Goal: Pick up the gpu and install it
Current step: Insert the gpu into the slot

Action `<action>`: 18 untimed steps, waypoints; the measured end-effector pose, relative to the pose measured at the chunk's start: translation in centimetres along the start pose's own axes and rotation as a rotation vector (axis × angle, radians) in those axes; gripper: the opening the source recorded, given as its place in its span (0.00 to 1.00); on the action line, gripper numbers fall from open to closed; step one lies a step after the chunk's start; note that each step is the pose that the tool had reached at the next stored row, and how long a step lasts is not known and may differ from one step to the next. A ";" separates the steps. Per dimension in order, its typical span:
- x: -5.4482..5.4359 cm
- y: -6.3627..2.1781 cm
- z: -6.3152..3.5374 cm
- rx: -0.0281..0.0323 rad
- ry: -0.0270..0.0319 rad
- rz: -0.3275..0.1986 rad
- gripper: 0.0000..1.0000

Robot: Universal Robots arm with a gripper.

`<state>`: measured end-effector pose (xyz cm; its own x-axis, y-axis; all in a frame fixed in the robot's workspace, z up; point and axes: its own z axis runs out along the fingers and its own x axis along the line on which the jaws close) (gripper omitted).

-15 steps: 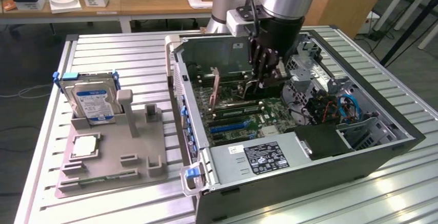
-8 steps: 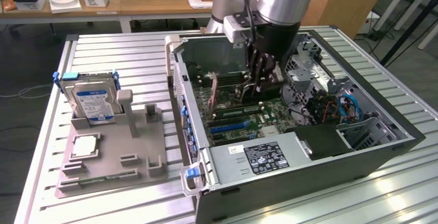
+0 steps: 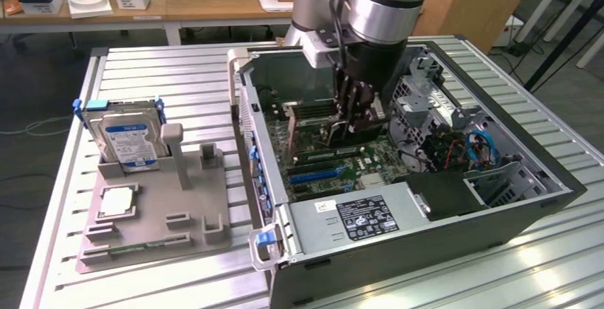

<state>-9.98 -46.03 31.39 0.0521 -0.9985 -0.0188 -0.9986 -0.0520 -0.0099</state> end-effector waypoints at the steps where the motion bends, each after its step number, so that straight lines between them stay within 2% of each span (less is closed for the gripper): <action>1: 0.0 0.04 0.10 0.0000 0.0006 0.000 0.26; 13: 0.0 0.74 1.29 -0.0003 0.0070 0.002 0.26; 18: 0.0 0.88 1.61 -0.0002 0.0077 0.009 0.26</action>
<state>-10.85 -46.02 29.77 0.0431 -0.9990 -0.0112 -0.9990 -0.0430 -0.0095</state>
